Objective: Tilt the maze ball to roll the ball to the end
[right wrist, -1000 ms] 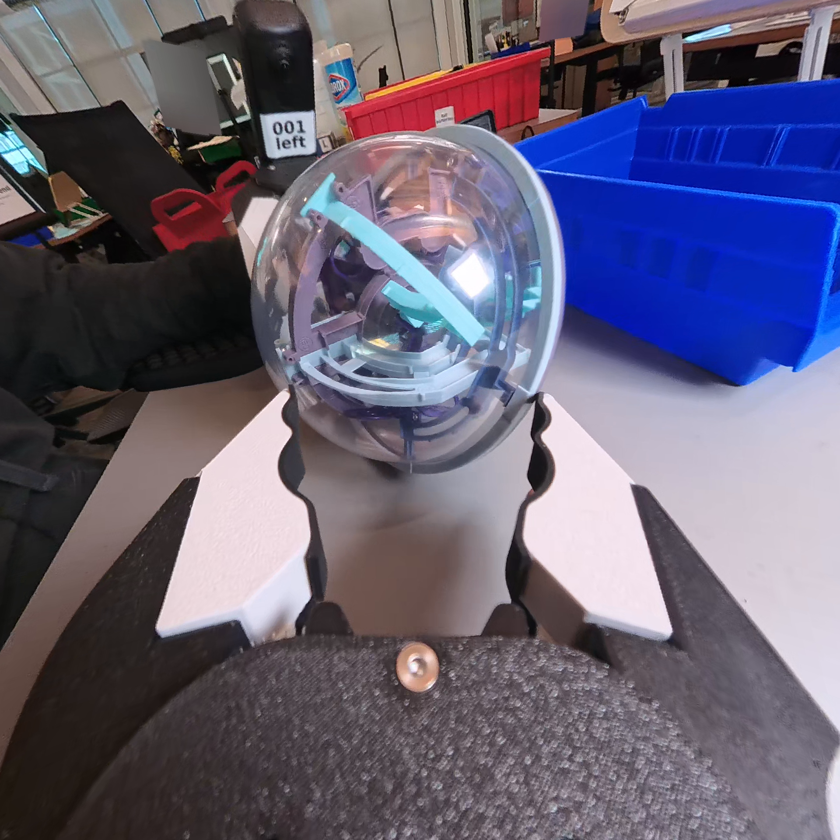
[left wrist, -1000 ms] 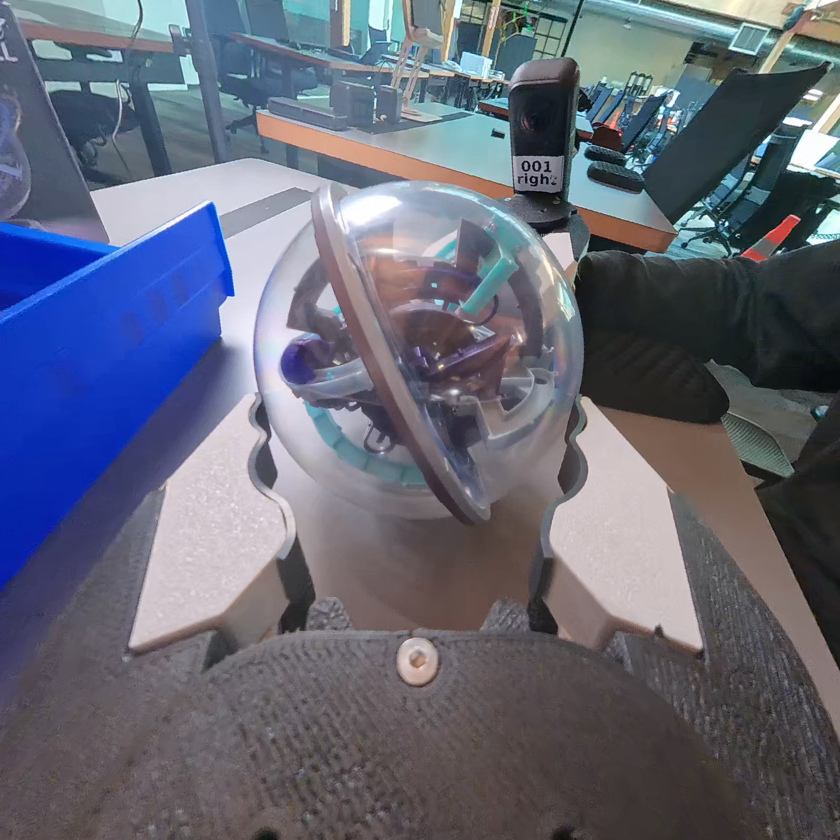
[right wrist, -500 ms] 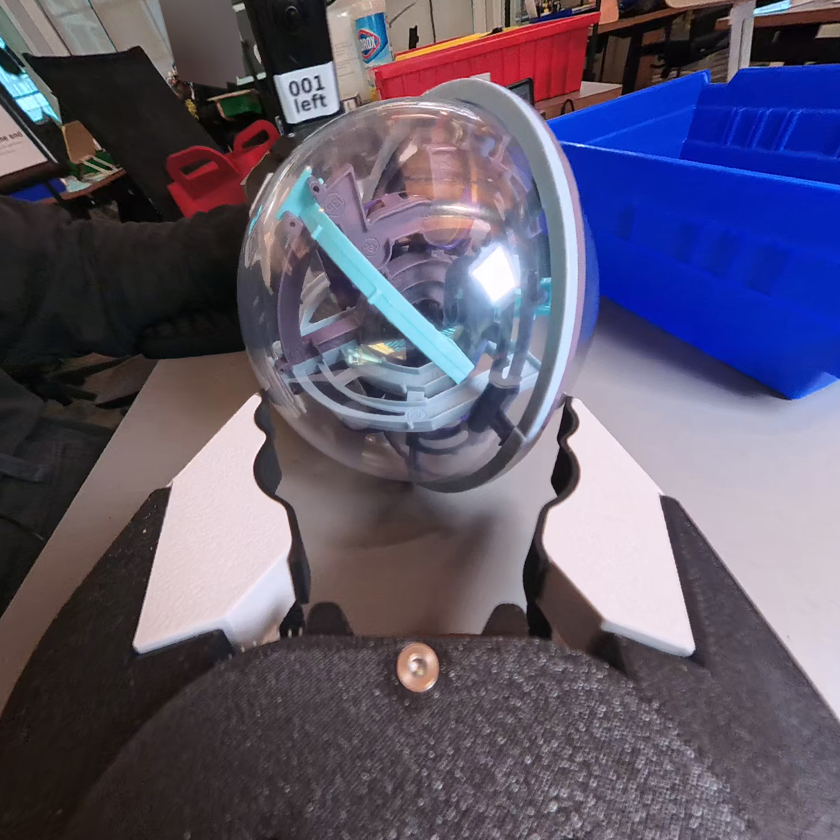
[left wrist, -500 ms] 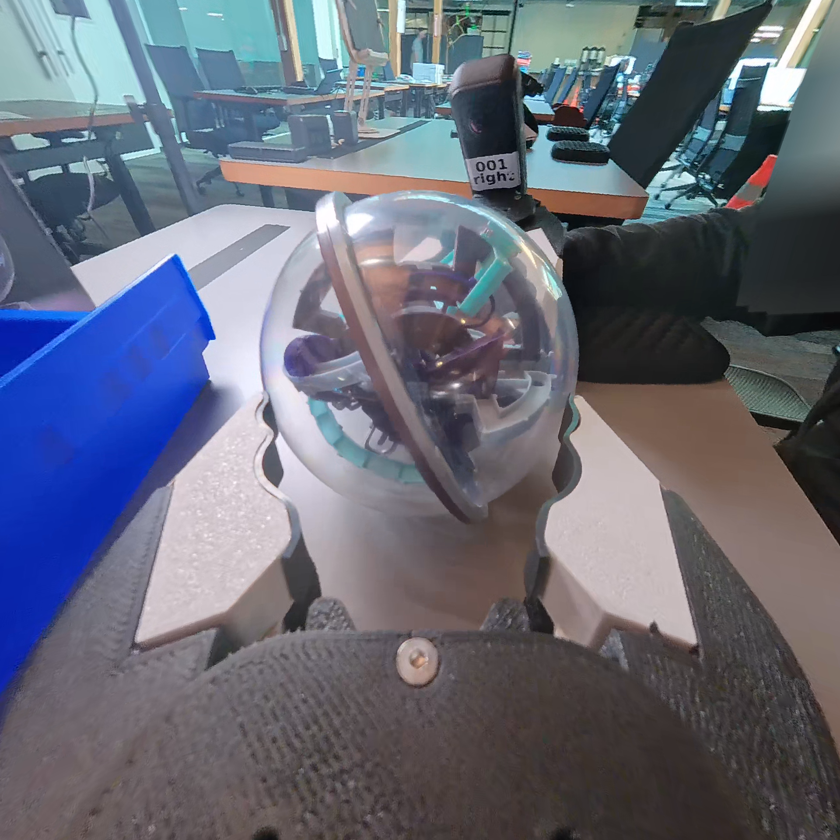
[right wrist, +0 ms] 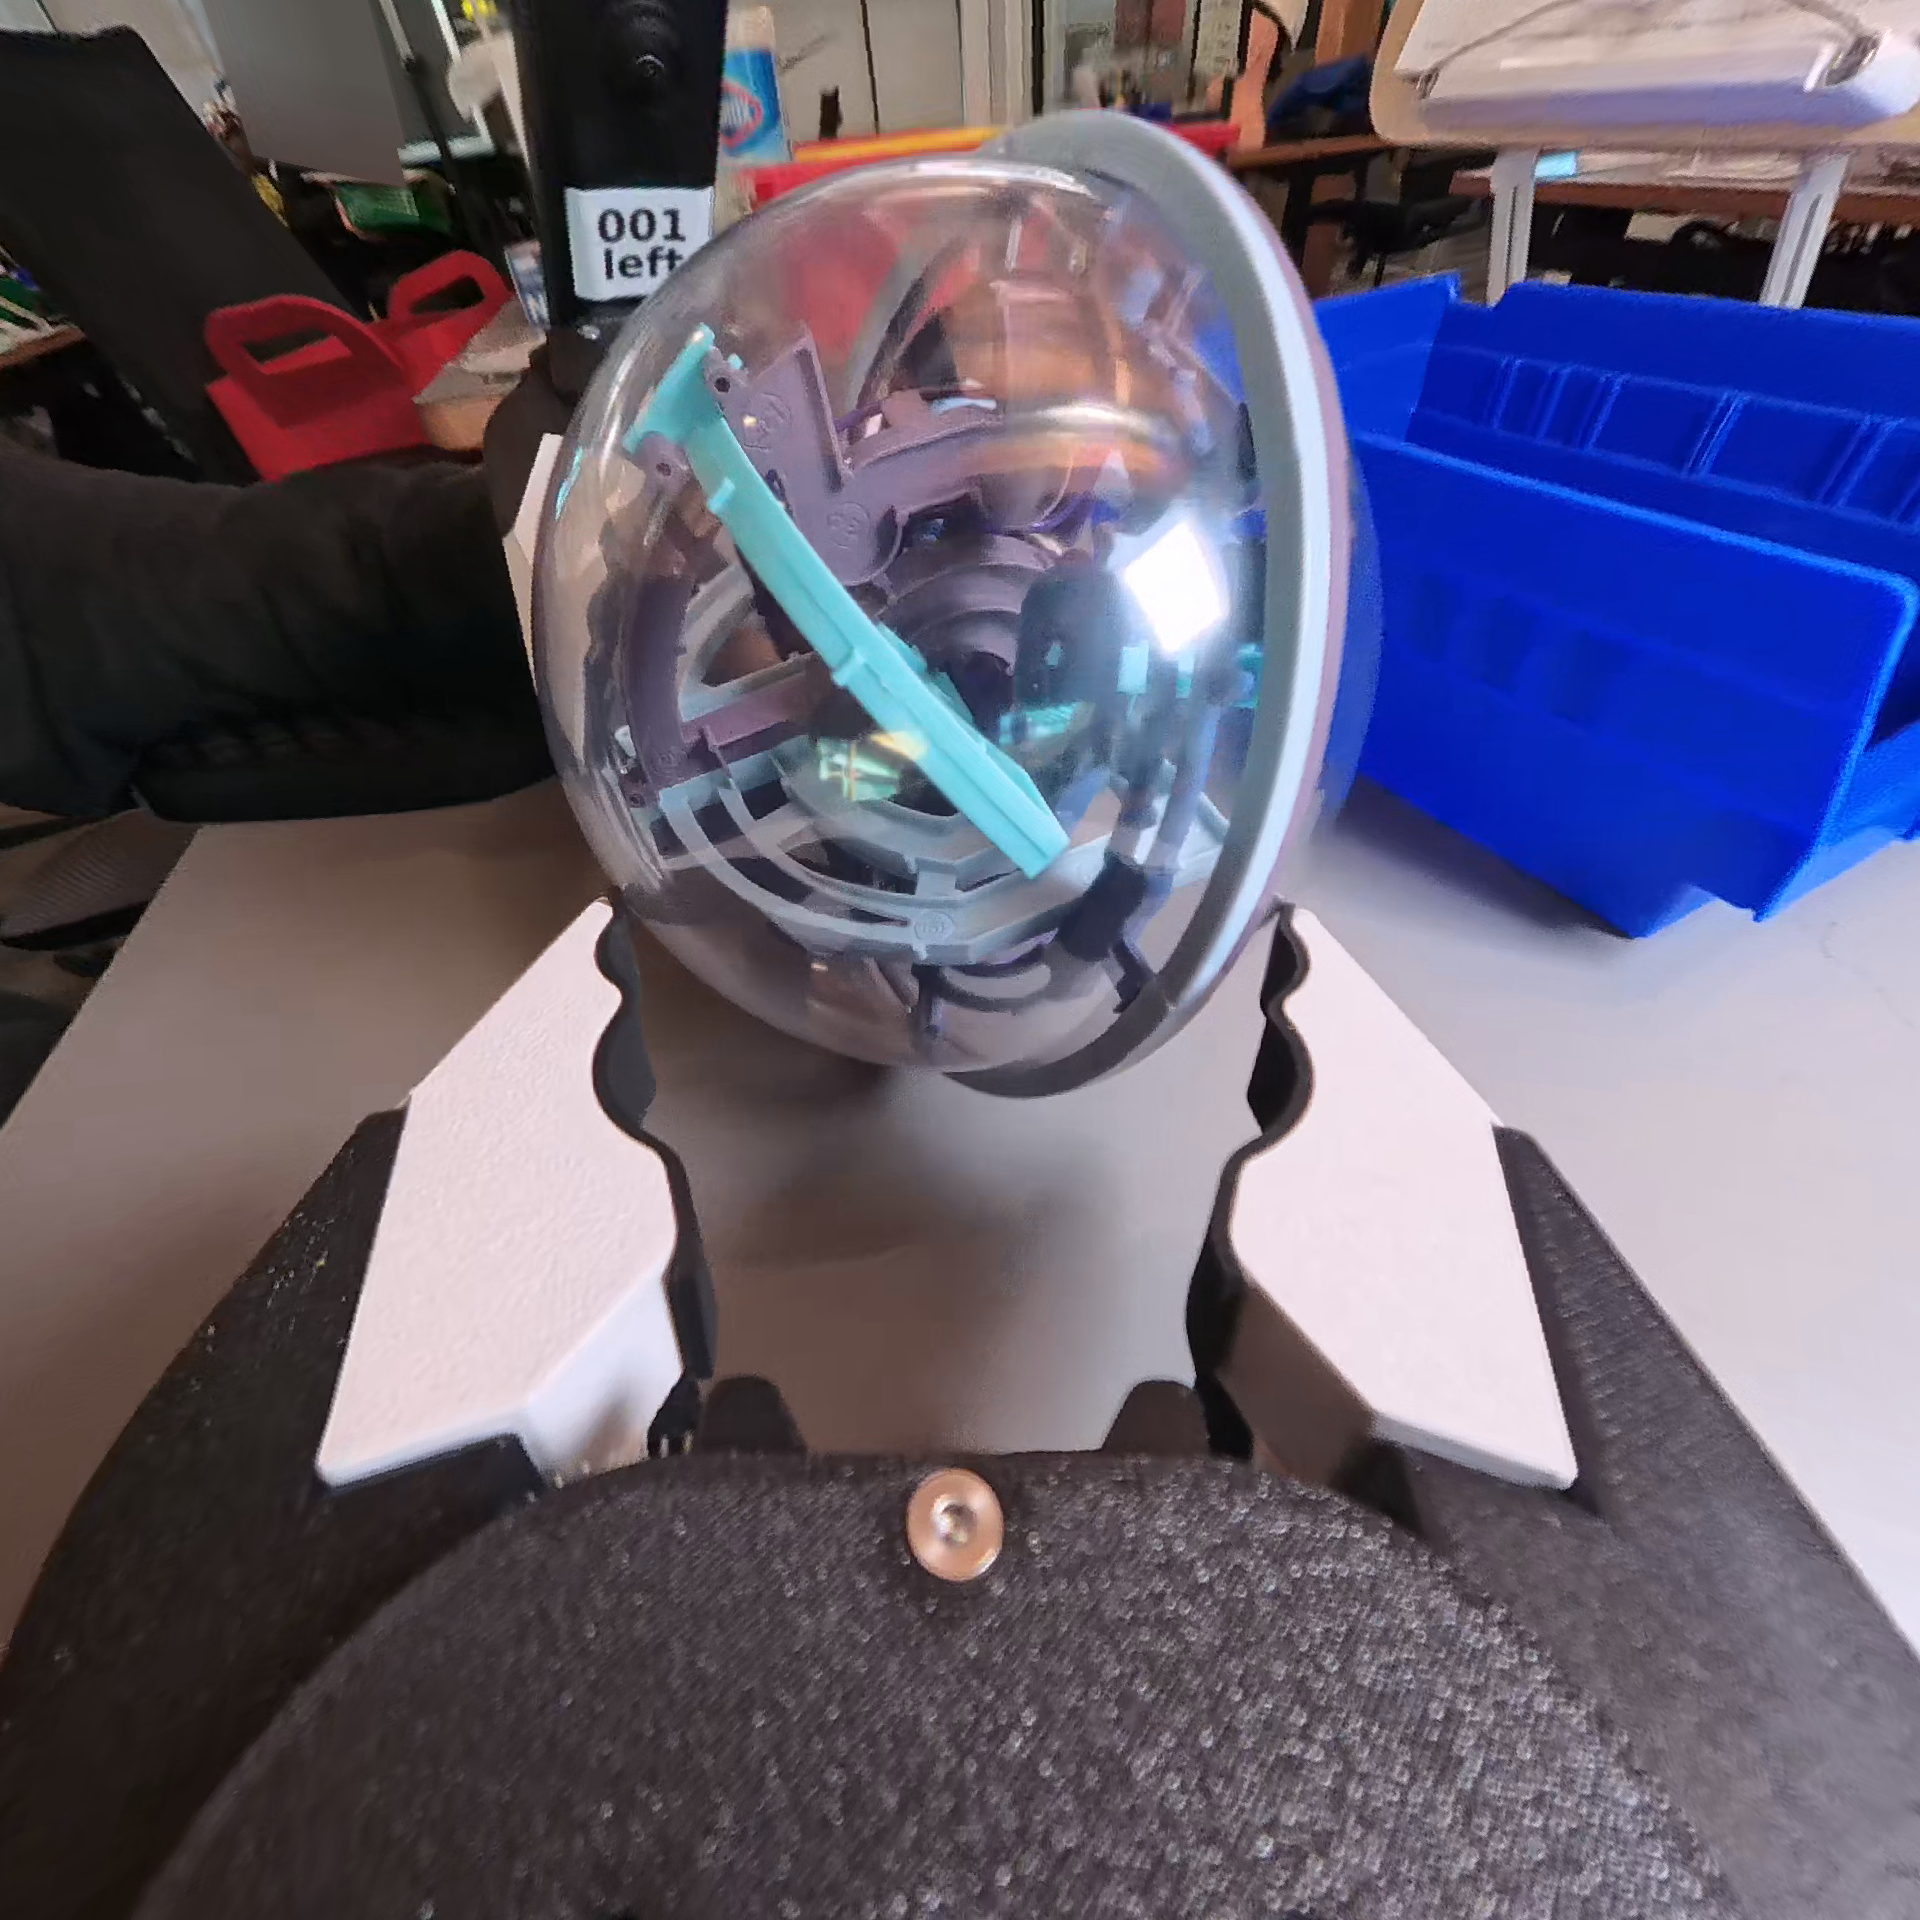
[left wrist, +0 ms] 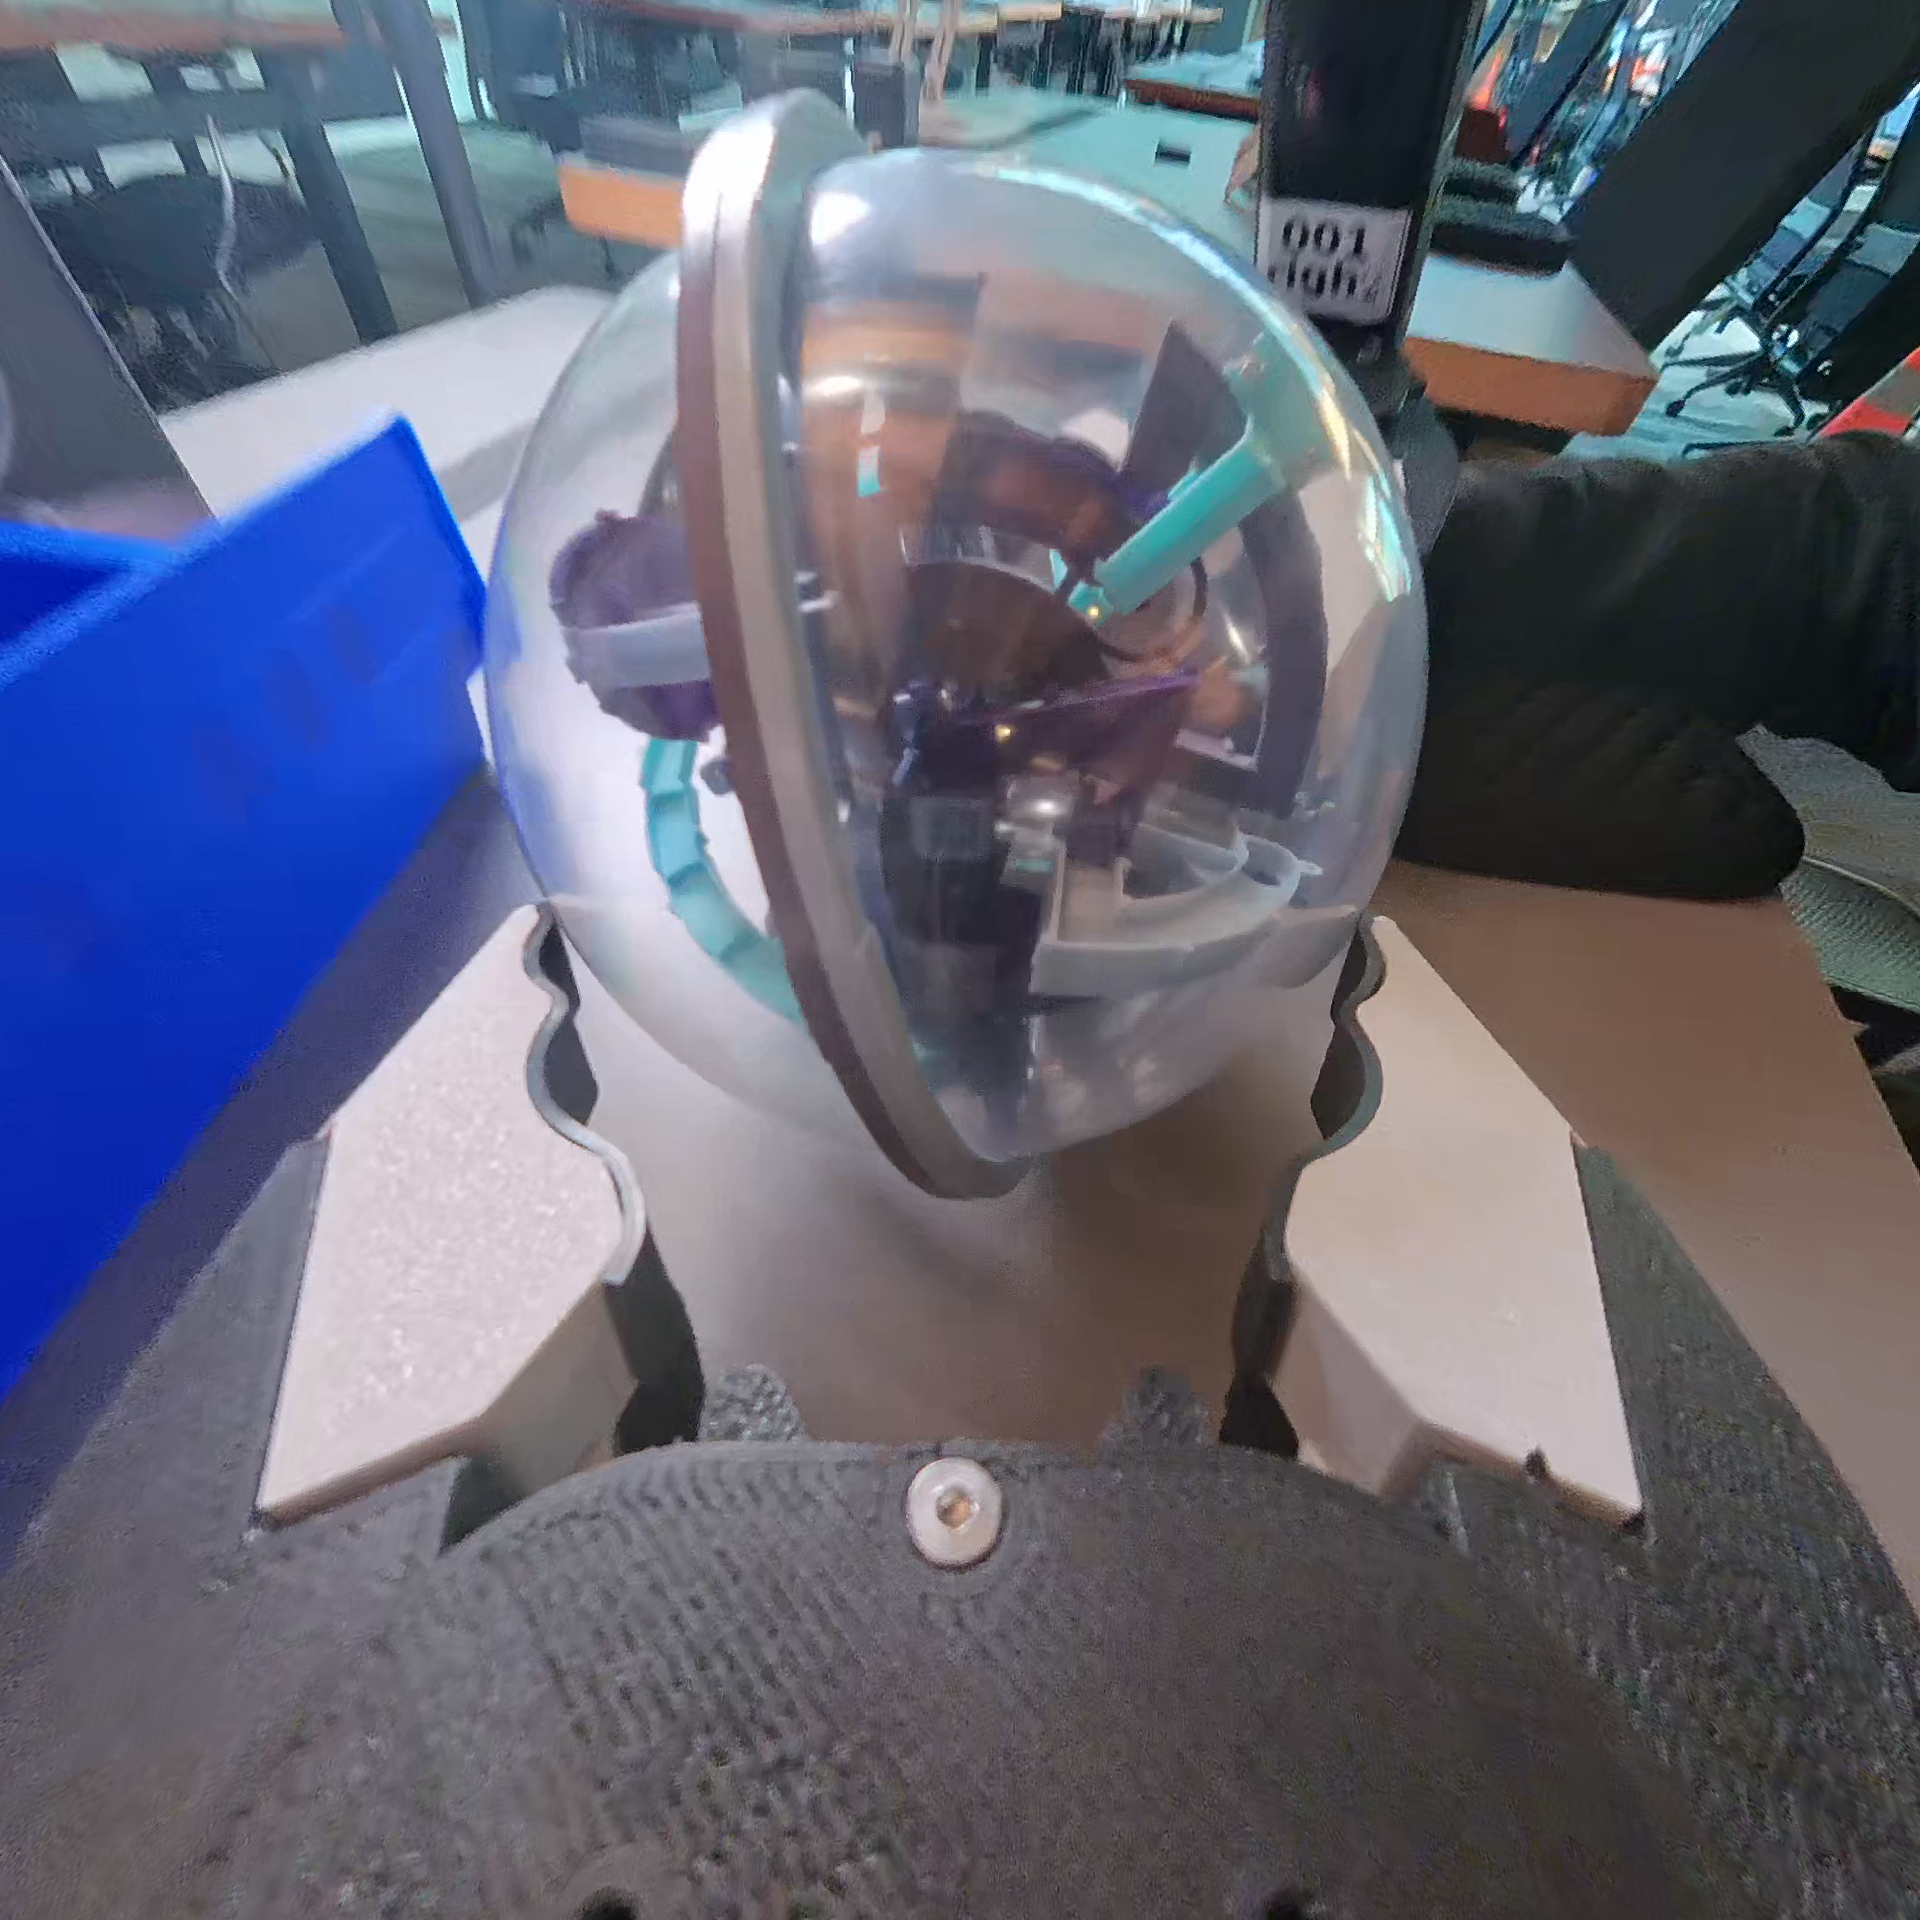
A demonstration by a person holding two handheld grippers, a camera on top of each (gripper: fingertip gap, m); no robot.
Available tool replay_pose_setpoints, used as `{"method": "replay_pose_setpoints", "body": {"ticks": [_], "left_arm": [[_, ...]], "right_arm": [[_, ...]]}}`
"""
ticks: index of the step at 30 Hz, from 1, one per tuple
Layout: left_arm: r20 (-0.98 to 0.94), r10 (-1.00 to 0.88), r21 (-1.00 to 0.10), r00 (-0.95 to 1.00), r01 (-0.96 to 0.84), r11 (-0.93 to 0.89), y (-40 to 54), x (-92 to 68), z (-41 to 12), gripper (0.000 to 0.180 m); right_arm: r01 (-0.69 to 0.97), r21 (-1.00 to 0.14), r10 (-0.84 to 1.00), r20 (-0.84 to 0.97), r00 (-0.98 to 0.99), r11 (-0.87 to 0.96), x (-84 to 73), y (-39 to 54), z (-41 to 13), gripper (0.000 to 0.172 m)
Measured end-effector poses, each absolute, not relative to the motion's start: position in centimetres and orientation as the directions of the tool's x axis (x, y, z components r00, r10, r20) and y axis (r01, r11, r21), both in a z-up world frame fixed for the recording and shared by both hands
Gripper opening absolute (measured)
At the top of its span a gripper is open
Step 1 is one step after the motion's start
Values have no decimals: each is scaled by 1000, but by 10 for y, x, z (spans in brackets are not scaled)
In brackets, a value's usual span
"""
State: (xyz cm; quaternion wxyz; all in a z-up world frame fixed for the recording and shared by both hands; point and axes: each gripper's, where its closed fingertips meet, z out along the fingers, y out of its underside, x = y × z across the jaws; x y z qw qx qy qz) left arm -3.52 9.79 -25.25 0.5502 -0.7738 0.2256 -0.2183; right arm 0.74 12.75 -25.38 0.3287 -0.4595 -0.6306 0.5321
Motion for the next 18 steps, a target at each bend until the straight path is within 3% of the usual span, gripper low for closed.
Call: {"method": "replay_pose_setpoints", "body": {"ticks": [4, 12, 18], "left_arm": [[20, -593, -980, 805, -102, -172, 104, -38, -199, 141], [-132, -591, -987, 796, -51, 152, 113, -47, -32, 141], [-211, -587, -954, 782, -35, 297, 99, -60, 17, 140]], "right_arm": [[140, -990, 932, -56, -357, -6, 2, 130, -213, 117], [56, -994, 932, 70, -356, 96, -10, 141, -58, 117], [-8, -986, 929, 161, -333, 168, -25, 129, -13, 118]]}}
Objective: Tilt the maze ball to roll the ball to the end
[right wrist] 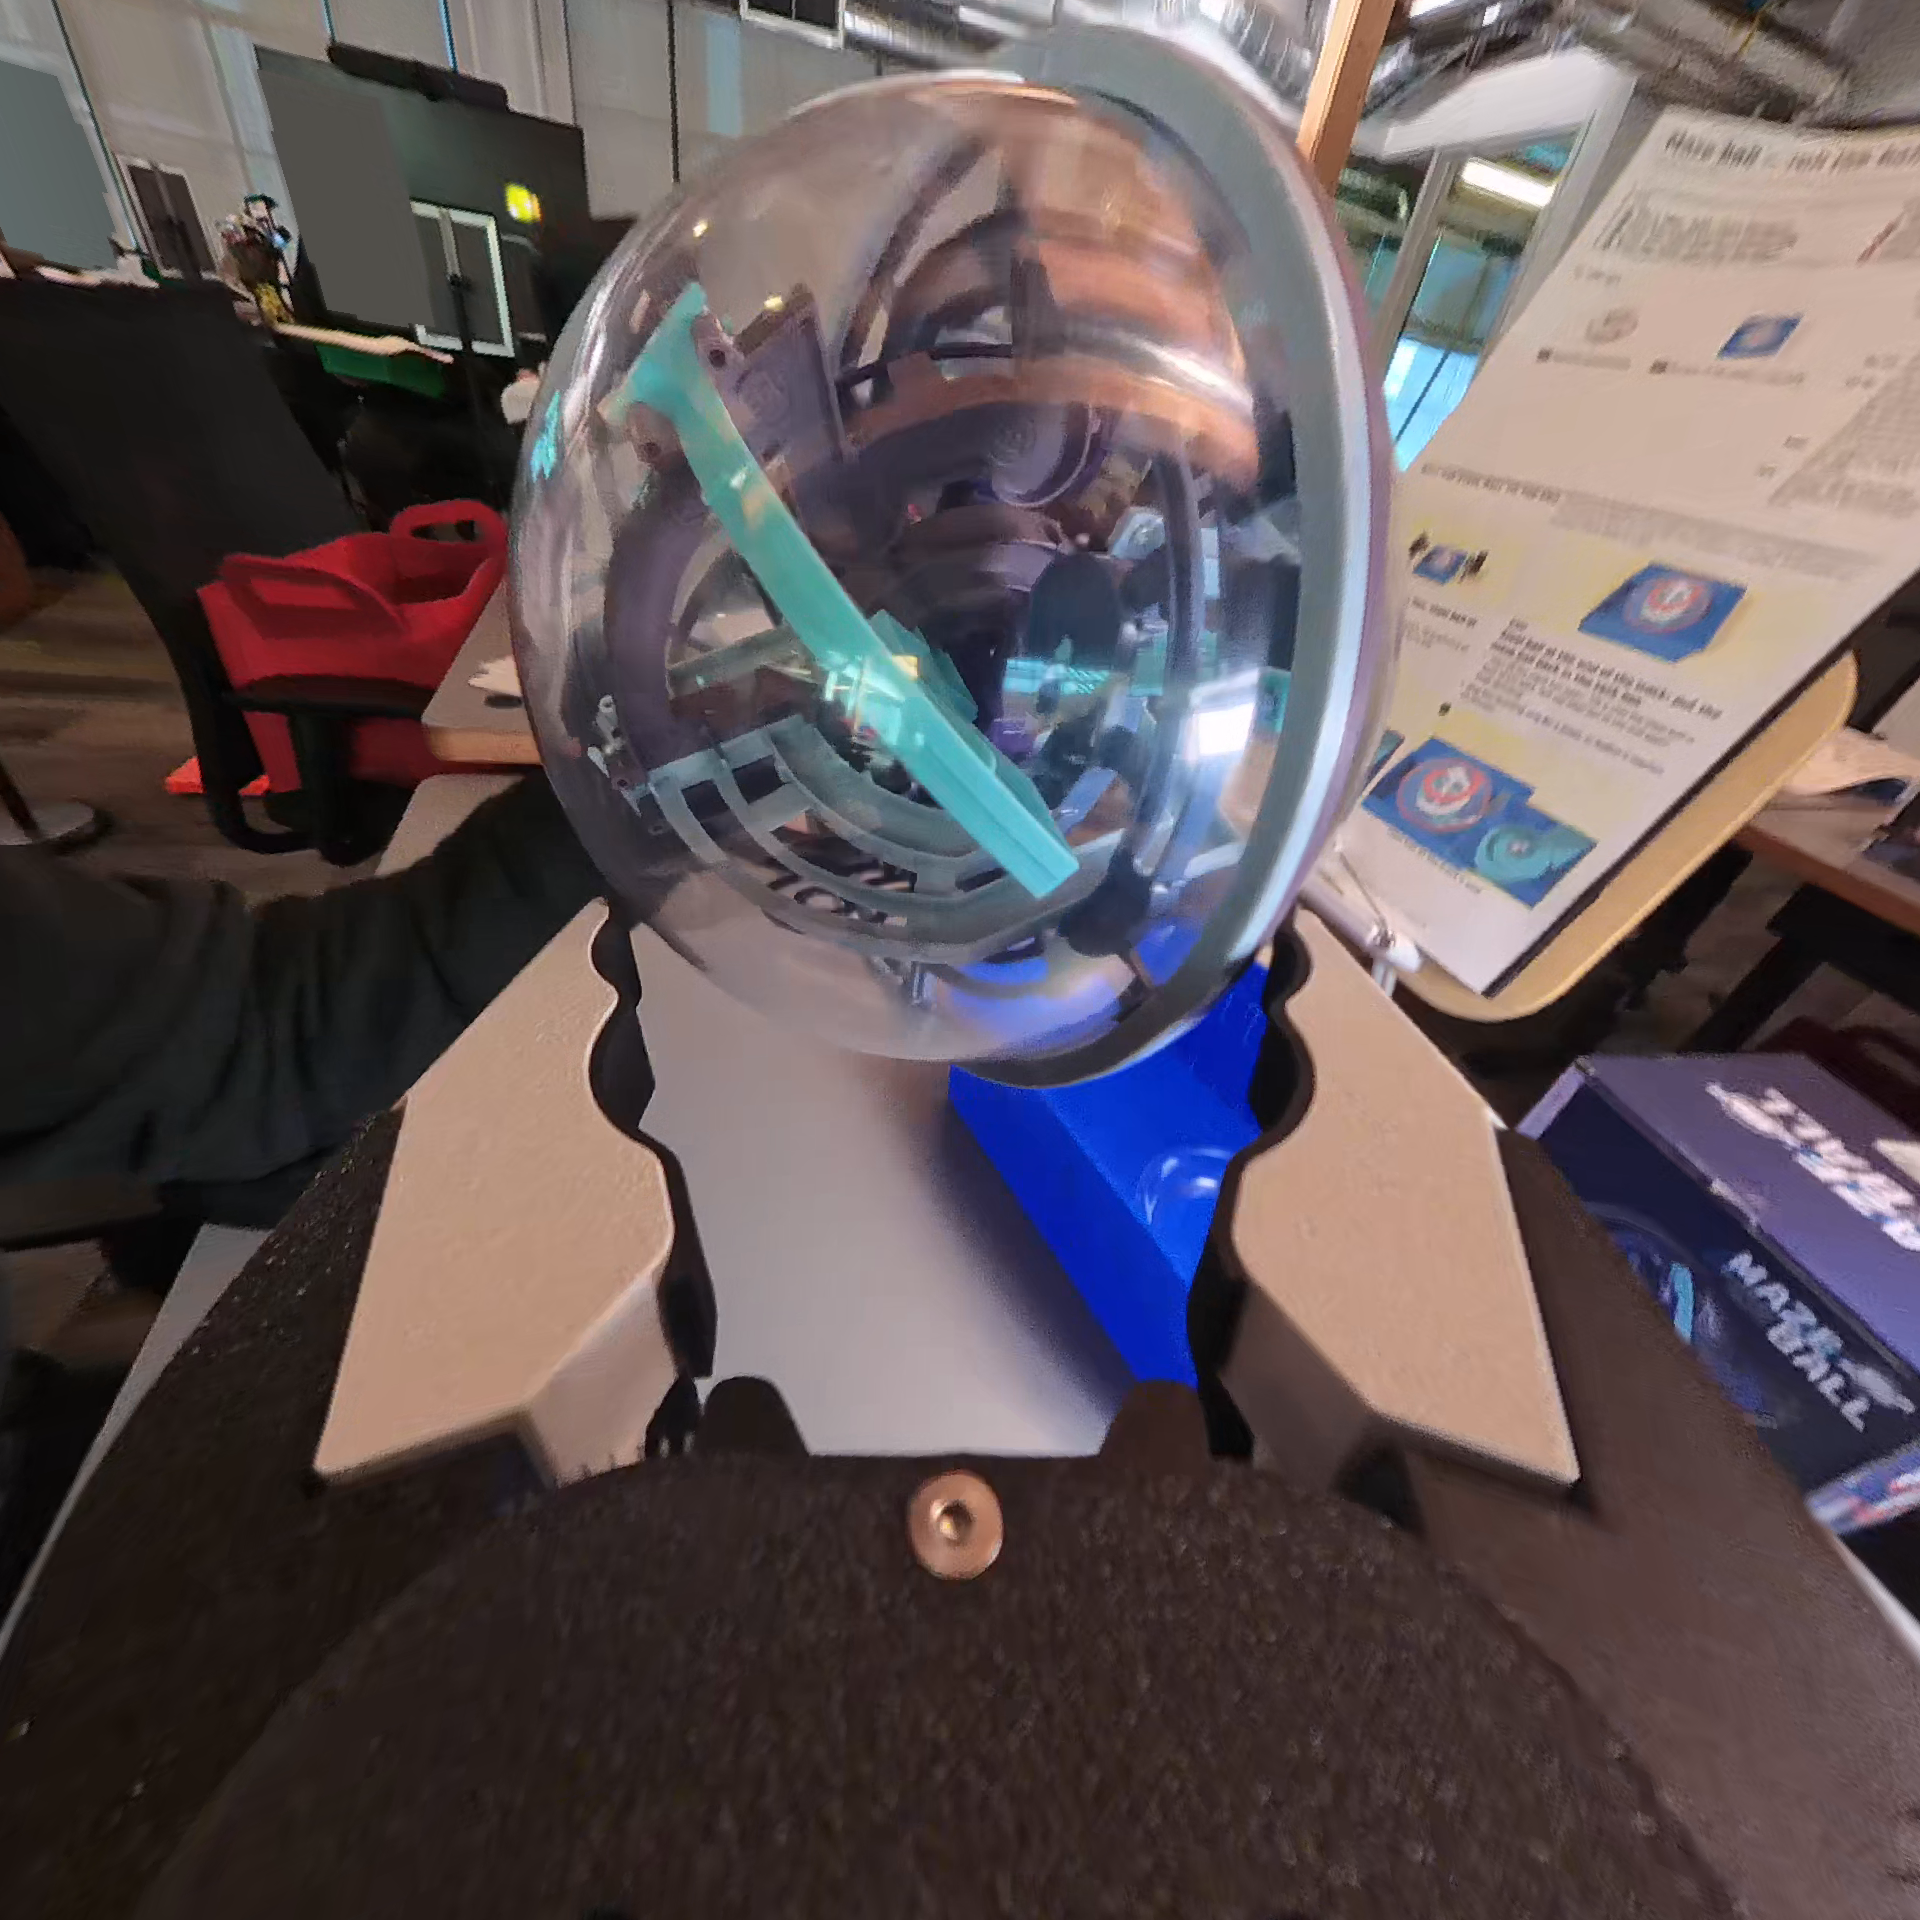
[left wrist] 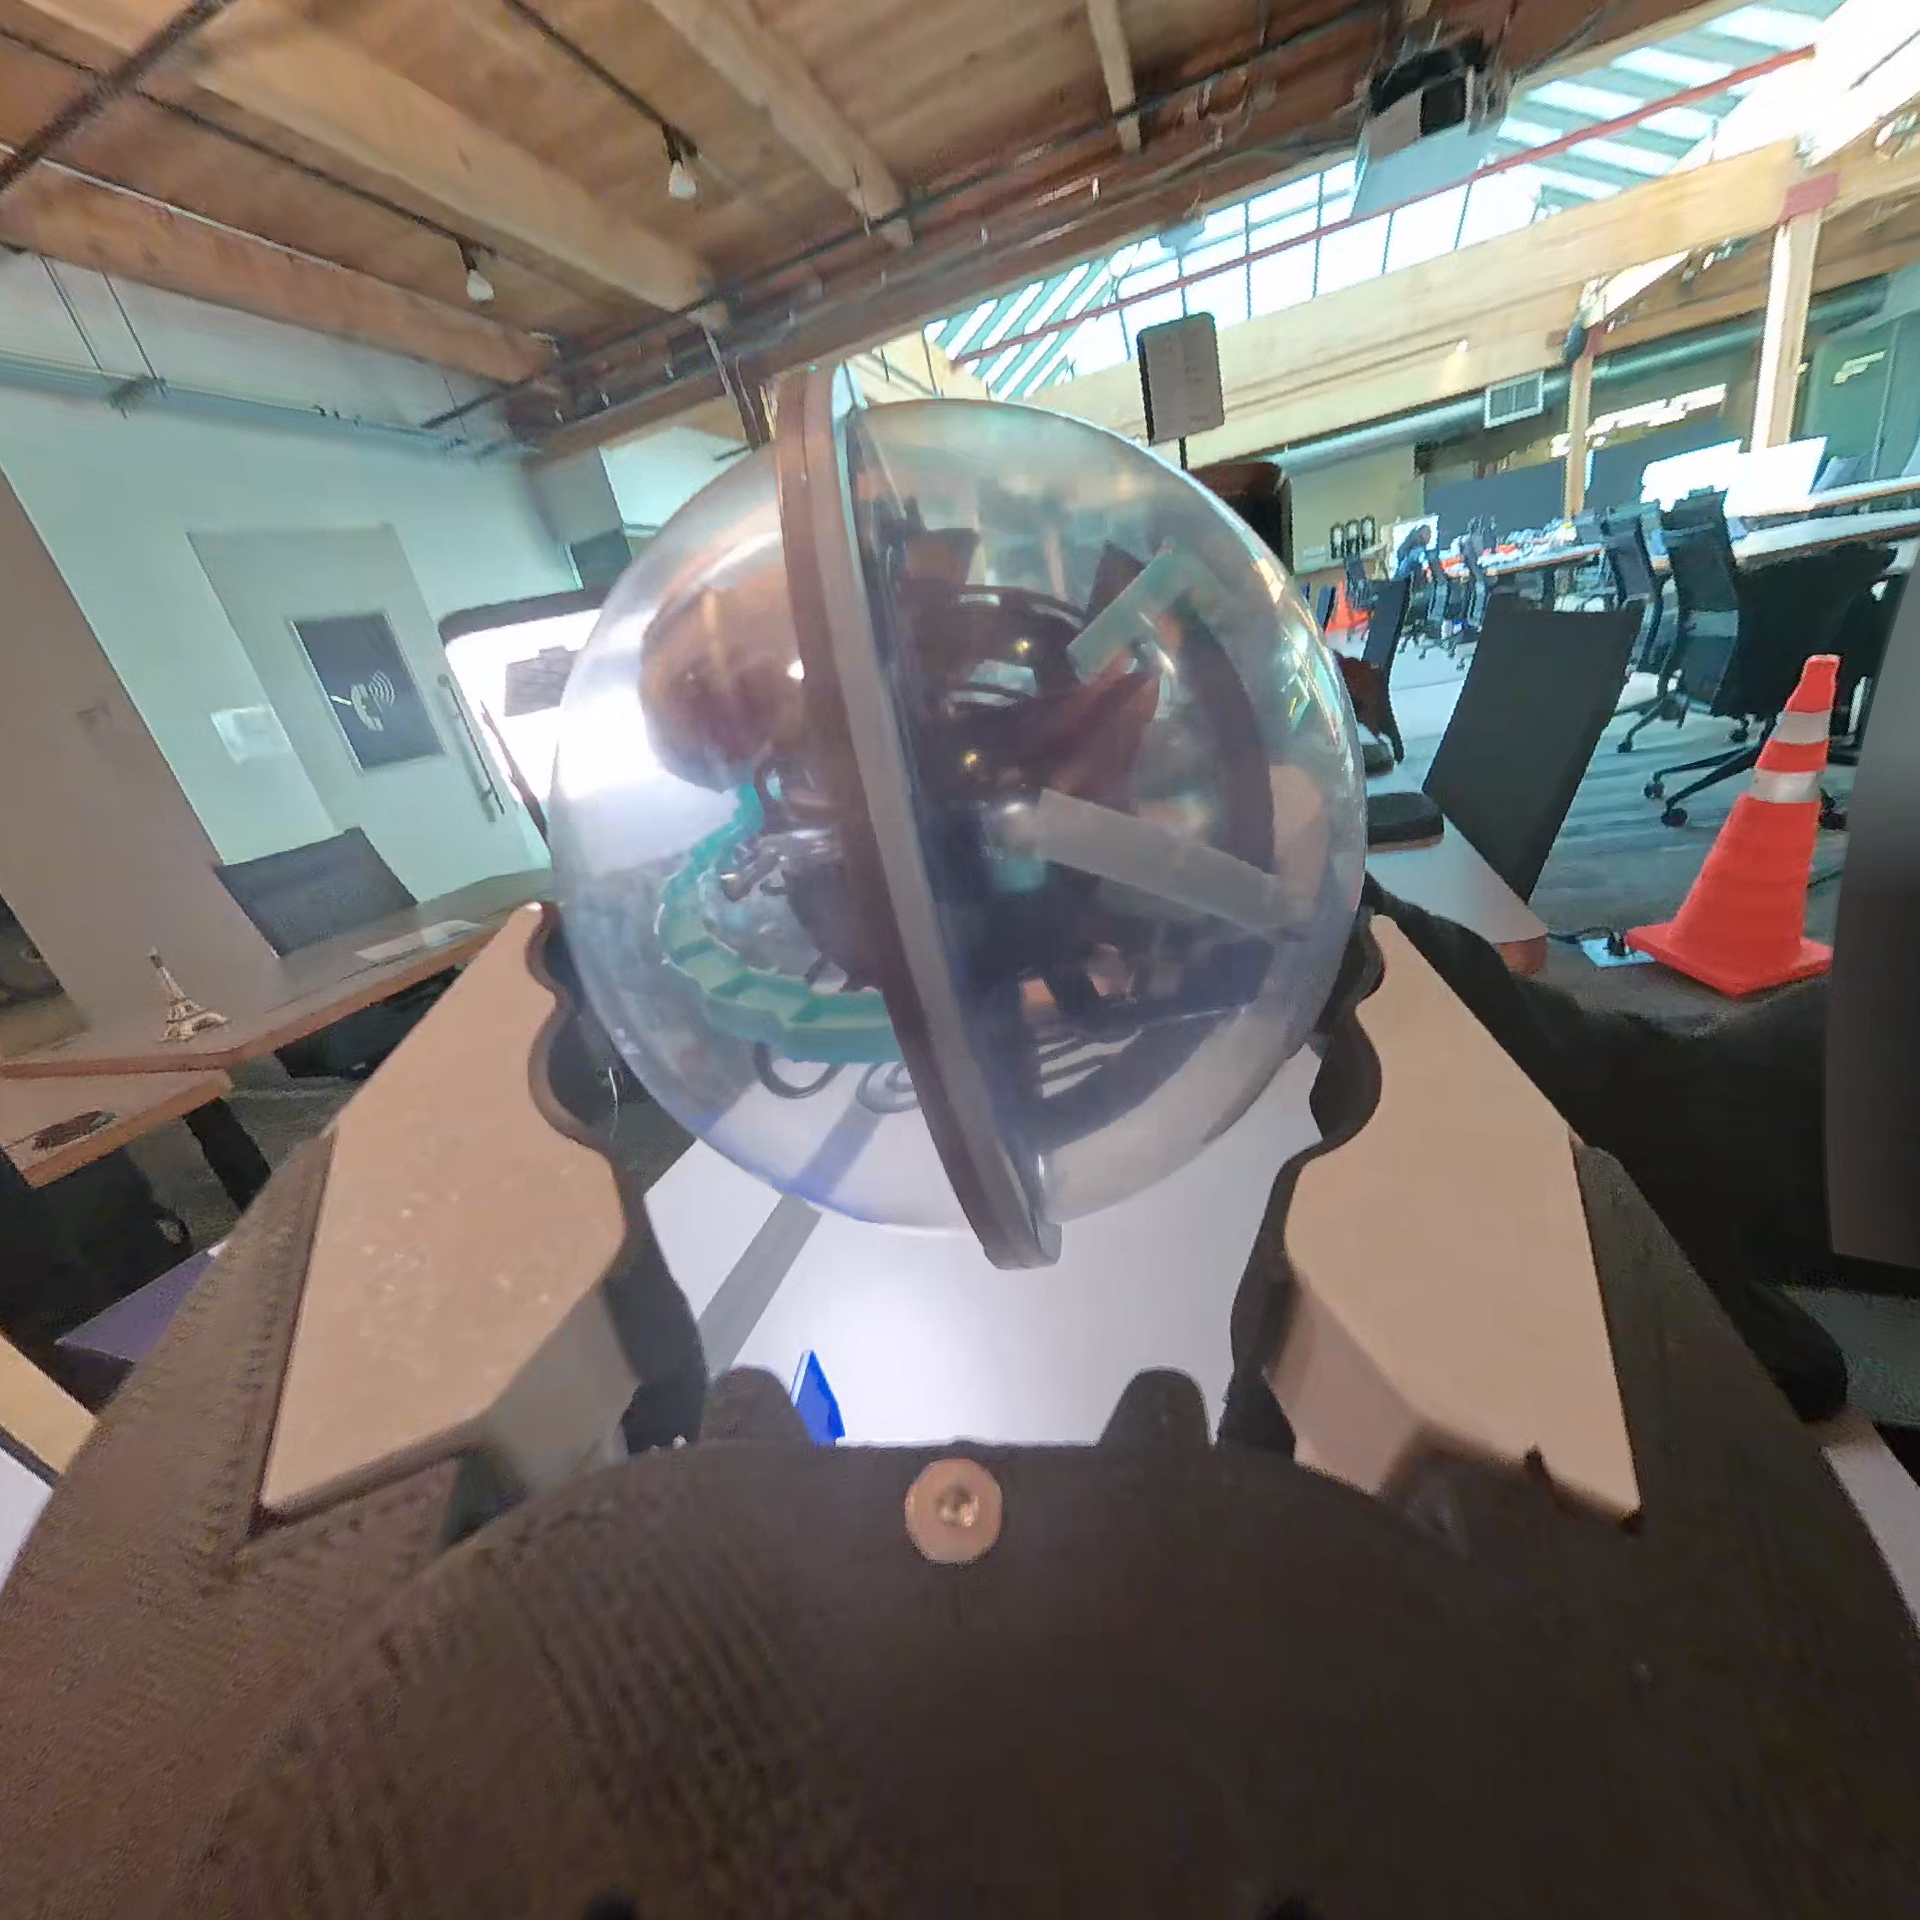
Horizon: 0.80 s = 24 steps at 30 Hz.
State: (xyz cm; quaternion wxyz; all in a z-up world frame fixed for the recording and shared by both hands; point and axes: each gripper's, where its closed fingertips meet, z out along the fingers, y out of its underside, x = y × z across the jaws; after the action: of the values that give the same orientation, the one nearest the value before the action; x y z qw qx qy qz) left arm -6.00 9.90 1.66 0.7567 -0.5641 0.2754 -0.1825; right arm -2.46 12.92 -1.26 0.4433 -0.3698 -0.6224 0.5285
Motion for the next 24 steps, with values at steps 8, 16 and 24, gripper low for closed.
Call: {"method": "replay_pose_setpoints", "body": {"ticks": [8, 16, 24], "left_arm": [[-262, -573, -937, 776, -62, 344, 81, -67, 19, 140], [-329, -542, -914, 773, -117, 389, 75, -62, 20, 140], [-396, -506, -884, 766, -168, 437, 74, -60, 18, 140]], "right_arm": [[-212, -955, 911, 269, -314, 209, -30, 112, 0, 118], [-271, -935, 893, 313, -322, 230, -28, 108, -2, 118], [-301, -926, 880, 328, -343, 228, -32, 110, -10, 118]]}}
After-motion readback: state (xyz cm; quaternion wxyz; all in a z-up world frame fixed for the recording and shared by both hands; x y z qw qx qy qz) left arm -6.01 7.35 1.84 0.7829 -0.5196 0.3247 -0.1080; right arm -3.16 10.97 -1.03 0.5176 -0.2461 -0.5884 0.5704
